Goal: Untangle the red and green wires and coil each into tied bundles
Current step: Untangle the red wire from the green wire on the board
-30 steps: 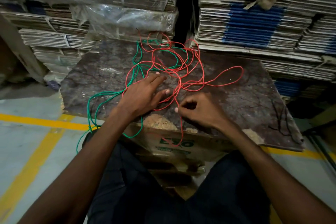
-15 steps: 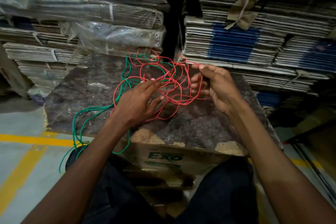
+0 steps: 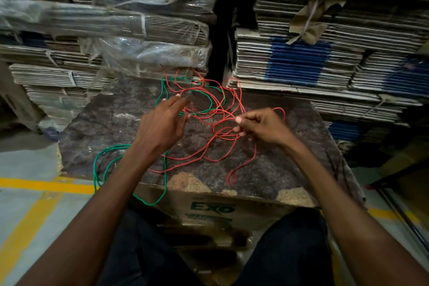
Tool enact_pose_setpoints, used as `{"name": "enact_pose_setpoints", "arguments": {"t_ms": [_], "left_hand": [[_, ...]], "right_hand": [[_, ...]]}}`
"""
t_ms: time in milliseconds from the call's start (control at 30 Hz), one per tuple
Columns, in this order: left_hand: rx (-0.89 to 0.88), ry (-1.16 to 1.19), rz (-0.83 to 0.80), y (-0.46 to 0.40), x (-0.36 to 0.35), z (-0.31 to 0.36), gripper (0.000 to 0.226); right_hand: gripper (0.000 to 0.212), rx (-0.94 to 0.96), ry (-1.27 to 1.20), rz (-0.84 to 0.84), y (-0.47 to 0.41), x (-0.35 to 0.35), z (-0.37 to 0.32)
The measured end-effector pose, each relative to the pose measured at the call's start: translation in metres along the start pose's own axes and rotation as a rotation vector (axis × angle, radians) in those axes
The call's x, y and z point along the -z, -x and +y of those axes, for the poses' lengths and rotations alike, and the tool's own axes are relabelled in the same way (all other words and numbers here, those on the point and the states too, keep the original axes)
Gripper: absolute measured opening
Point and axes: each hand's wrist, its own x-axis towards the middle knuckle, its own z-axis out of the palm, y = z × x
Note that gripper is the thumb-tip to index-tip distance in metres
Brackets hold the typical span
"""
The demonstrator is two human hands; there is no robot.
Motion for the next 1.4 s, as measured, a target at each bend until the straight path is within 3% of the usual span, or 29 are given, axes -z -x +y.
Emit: {"name": "enact_pose_setpoints", "arguments": {"t_ms": [167, 233, 300, 400, 500, 700, 800, 967, 1100, 1267, 1400], "left_hand": [[-0.015, -0.016, -0.002, -0.005, -0.002, 0.002, 0.037], [-0.021, -0.021, -0.002, -0.008, -0.005, 0.004, 0.037], [-0.036, -0.009, 0.007, -0.011, -0.007, 0.007, 0.037], [-0.069, 0.0, -0.006, -0.017, -0.011, 0.012, 0.038], [-0.078, -0.013, -0.063, -0.026, -0.016, 0.018, 0.041], [-0.19, -0.048, -0.2, -0.051, -0.031, 0.028, 0.041], [-0.259, -0.069, -0.279, -0.063, -0.041, 0.028, 0.04], [-0.303, -0.081, -0.316, -0.069, -0.049, 0.023, 0.027], [-0.303, -0.099, -0.294, -0.067, -0.047, 0.014, 0.028], [-0.295, -0.157, -0.295, -0.064, -0.038, -0.002, 0.023], [-0.302, -0.176, -0.306, -0.058, -0.035, -0.007, 0.026]], "right_hand": [[0.026, -0.031, -0.334, 0.182, -0.006, 0.004, 0.009], [0.021, -0.043, -0.271, 0.245, -0.014, 0.006, 0.017], [0.016, -0.021, -0.033, 0.283, -0.023, 0.009, 0.027], [0.021, 0.045, 0.354, 0.205, -0.036, 0.016, 0.032], [0.022, 0.108, 0.58, 0.066, -0.043, 0.016, 0.03], [0.016, 0.188, 0.367, -0.119, -0.048, 0.004, 0.034], [0.018, 0.216, 0.328, -0.111, -0.051, 0.001, 0.039], [0.026, 0.277, 0.591, -0.079, -0.054, 0.003, 0.036], [0.016, 0.242, 0.683, -0.075, -0.053, 0.007, 0.032], [0.008, 0.137, 0.64, -0.251, -0.054, 0.018, 0.032], [0.01, 0.193, 0.717, -0.117, -0.056, 0.013, 0.03]]}}
